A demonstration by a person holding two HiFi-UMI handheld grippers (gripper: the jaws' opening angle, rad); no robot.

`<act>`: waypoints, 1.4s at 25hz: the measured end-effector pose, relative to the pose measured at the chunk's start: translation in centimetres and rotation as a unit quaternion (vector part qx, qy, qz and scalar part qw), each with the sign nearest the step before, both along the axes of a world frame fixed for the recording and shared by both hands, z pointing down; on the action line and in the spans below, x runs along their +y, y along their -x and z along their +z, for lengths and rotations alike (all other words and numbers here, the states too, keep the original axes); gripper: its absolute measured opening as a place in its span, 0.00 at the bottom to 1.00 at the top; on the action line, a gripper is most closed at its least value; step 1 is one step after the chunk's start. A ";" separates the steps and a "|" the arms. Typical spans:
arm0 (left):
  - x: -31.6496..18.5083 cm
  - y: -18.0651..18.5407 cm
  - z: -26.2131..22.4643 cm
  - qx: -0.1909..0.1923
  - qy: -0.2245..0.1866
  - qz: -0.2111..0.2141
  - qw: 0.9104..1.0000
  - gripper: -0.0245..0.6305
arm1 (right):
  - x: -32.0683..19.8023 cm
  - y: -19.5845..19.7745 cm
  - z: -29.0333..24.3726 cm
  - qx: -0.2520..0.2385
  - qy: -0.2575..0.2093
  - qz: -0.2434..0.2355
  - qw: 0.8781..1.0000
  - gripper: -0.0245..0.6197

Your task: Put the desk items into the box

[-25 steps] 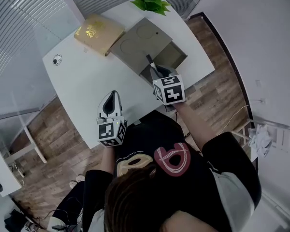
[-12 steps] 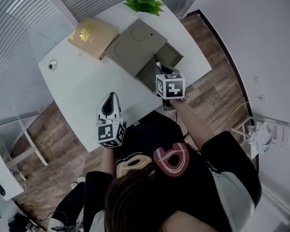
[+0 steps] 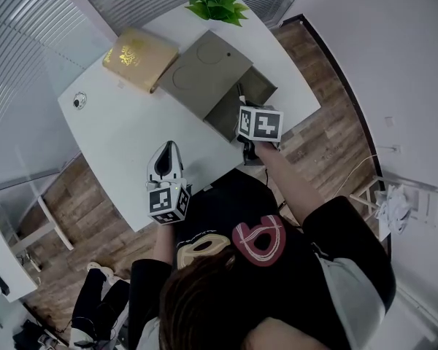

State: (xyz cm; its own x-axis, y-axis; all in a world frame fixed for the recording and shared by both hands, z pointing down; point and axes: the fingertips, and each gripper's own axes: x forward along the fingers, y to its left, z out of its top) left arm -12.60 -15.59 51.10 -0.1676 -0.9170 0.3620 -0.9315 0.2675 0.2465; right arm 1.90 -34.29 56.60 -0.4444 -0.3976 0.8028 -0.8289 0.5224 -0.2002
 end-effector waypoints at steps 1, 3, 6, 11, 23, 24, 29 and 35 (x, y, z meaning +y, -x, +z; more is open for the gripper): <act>0.1 0.1 0.0 0.000 0.001 -0.003 1.000 0.07 | -0.1 0.1 0.1 -0.002 0.004 0.003 1.000 0.15; 0.1 0.4 0.0 -0.002 0.002 -0.008 1.000 0.07 | -0.4 0.3 0.1 -0.002 0.003 0.003 1.000 0.15; 0.2 0.7 0.1 -0.001 0.005 -0.015 1.000 0.07 | -0.8 0.5 0.4 -0.003 0.011 0.010 1.000 0.15; 0.1 1.0 0.3 0.000 0.010 -0.021 1.000 0.07 | -1.4 0.5 0.9 -0.005 0.024 0.021 0.999 0.15; -0.2 1.5 0.5 0.014 0.011 -0.034 0.999 0.07 | -1.8 2.1 1.6 -0.033 0.066 0.035 0.997 0.15; -0.2 1.5 0.5 0.013 0.011 -0.035 0.999 0.07 | -1.8 2.2 1.7 -0.035 0.070 0.037 0.996 0.15; 0.2 1.7 0.6 0.014 0.013 -0.040 0.999 0.07 | -1.8 2.4 1.8 -0.028 0.077 0.031 0.996 0.15; 0.0 1.6 0.6 0.005 0.014 -0.034 0.999 0.07 | -0.9 3.1 2.4 0.047 0.045 -0.075 0.995 0.16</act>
